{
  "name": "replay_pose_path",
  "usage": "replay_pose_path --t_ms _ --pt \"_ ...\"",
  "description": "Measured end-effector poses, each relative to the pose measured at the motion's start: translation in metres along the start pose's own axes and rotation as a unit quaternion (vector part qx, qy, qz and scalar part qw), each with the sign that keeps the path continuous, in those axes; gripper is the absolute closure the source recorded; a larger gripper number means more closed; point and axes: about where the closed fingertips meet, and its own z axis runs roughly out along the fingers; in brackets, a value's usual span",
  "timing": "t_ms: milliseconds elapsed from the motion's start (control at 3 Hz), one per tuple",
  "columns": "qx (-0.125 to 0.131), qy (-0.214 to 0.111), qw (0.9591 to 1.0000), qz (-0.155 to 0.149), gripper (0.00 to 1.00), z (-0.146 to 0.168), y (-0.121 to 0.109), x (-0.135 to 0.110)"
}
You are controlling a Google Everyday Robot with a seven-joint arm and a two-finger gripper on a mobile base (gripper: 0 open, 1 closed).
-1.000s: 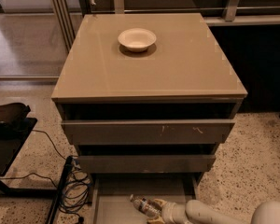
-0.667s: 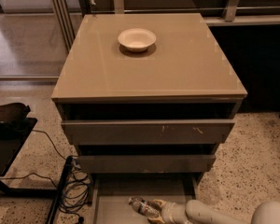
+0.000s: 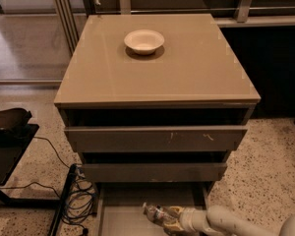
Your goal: Pick water bottle from bottom drawer and place on counter
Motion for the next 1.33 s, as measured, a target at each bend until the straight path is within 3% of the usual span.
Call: replay_pose_path --t_ms 667,1333 --pt "0.005 -0.006 0.9998 -0.021 1.00 -0.098 -0.030 -0.051" --pt "0.013 -0.002 0.9969 -0.078 1.00 -0.174 -0.031 -0.109"
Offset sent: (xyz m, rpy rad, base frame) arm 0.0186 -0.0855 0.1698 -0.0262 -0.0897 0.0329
